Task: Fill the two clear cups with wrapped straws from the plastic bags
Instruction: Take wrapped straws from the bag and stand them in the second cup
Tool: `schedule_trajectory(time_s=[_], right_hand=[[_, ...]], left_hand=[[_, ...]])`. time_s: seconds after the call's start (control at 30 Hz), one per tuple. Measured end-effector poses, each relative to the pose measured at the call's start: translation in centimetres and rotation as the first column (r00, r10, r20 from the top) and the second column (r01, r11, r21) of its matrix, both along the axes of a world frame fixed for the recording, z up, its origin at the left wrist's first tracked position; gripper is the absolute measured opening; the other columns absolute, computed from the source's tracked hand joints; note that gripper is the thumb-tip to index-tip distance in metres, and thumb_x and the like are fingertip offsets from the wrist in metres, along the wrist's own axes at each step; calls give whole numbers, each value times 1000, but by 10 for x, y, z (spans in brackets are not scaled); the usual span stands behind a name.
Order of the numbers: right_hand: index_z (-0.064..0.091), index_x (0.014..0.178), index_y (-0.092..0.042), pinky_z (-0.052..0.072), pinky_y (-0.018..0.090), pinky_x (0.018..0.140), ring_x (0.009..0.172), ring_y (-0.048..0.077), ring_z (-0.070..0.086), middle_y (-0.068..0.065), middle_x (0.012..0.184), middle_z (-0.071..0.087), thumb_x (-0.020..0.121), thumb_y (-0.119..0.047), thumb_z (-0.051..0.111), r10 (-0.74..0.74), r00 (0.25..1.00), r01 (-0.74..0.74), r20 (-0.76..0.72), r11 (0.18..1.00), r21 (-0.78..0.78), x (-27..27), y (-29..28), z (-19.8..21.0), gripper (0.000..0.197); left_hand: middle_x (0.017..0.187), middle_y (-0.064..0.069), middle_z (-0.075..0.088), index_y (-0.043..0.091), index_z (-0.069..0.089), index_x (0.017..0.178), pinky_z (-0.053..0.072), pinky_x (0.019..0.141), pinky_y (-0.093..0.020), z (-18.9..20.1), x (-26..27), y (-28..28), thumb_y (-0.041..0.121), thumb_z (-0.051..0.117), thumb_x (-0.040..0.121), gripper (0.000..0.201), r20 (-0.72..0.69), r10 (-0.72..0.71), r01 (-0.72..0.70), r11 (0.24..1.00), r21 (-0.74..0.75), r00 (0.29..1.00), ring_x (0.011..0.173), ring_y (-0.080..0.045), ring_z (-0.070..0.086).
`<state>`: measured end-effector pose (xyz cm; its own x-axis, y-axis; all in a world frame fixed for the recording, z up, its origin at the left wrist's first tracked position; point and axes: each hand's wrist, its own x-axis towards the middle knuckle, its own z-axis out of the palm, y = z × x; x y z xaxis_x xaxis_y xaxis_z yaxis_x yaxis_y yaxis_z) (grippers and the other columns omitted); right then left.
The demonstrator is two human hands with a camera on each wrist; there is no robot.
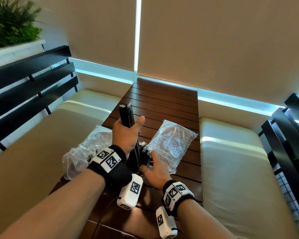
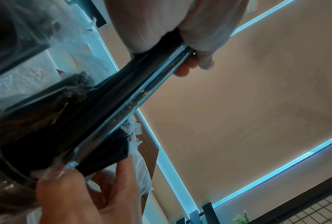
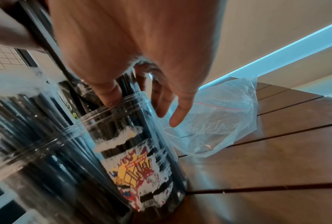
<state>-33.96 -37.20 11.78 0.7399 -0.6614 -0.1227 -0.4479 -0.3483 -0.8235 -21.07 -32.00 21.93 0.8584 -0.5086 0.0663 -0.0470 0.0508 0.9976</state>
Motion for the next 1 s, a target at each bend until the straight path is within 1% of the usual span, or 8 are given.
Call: schedule_trajectory(time_s=[0.2, 0.33, 0.47, 0.53, 0.67, 0.77, 0.9, 1.0], right_hand=[[47, 118, -28, 41, 25, 83, 99, 12, 60, -6, 111, 64, 93, -22, 58, -13, 1000, 13, 12, 1000, 18, -7, 8, -6, 29], [43, 123, -34, 43, 27, 90, 110, 12, 57, -8, 119, 60, 94, -25, 54, 34, 999, -36, 31, 997, 64, -9, 7, -4, 33], [33, 136, -47, 45, 42, 105, 123, 13, 54, -10, 134, 55, 86, -33, 62, 84, 996, -85, 8, 995, 60, -9, 8, -16, 59], [28, 142, -45, 42, 43, 110, 129, 14, 48, -9, 141, 49, 80, -40, 66, 84, 996, -84, -17, 996, 29, -9, 8, -17, 72], [31, 140, -31, 37, 31, 107, 127, 12, 44, -9, 140, 44, 73, -62, 69, 90, 996, -90, -8, 994, -54, -11, 7, -7, 83], [22, 141, -25, 35, 24, 103, 126, 9, 42, -16, 132, 39, 67, -55, 80, 65, 997, -65, 40, 998, -4, -2, 4, 1, 99], [6, 146, -44, 41, 41, 110, 133, 15, 46, -6, 147, 43, 53, -52, 89, 90, 992, -99, 91, 990, 101, 22, -7, -7, 125], [2, 146, -52, 45, 46, 106, 126, 11, 55, -9, 139, 53, 45, -51, 94, 90, 990, -105, 104, 984, 145, 31, -15, -16, 137]], left_hand=[[62, -1, 60, 22, 56, 70, 57, 74, -52, -5, -8, 0, 53, 77, 71, 38, -1, 94, -94, 995, -8, 996, 62, -23, 61], [67, -7, 65, 19, 59, 74, 57, 76, -52, -14, -11, 1, 56, 75, 73, 40, 33, 65, -65, 998, 14, 997, 67, -28, 65], [73, -10, 67, 20, 56, 72, 55, 78, -49, -23, -9, 6, 53, 75, 75, 39, 99, 64, -68, 997, 37, 993, 73, -30, 65], [73, -11, 67, 19, 56, 73, 55, 79, -50, -24, -7, 7, 58, 75, 72, 43, 80, 63, -66, 997, 36, 995, 74, -31, 66], [70, -9, 66, 20, 56, 73, 55, 79, -52, -23, -5, 9, 61, 75, 69, 45, 52, 37, -39, 999, 33, 998, 73, -31, 66], [65, -6, 60, 14, 55, 74, 56, 77, -51, -20, -7, 10, 47, 76, 77, 40, 53, -22, 20, 999, 48, 998, 73, -36, 65], [66, -6, 56, 12, 54, 75, 54, 77, -48, -17, -5, 12, 42, 77, 79, 38, 46, -62, 60, 997, 48, 997, 77, -38, 65], [65, -5, 57, 15, 53, 72, 55, 75, -47, -16, -4, 13, 40, 78, 79, 36, 29, -66, 64, 996, 57, 997, 69, -33, 64]])
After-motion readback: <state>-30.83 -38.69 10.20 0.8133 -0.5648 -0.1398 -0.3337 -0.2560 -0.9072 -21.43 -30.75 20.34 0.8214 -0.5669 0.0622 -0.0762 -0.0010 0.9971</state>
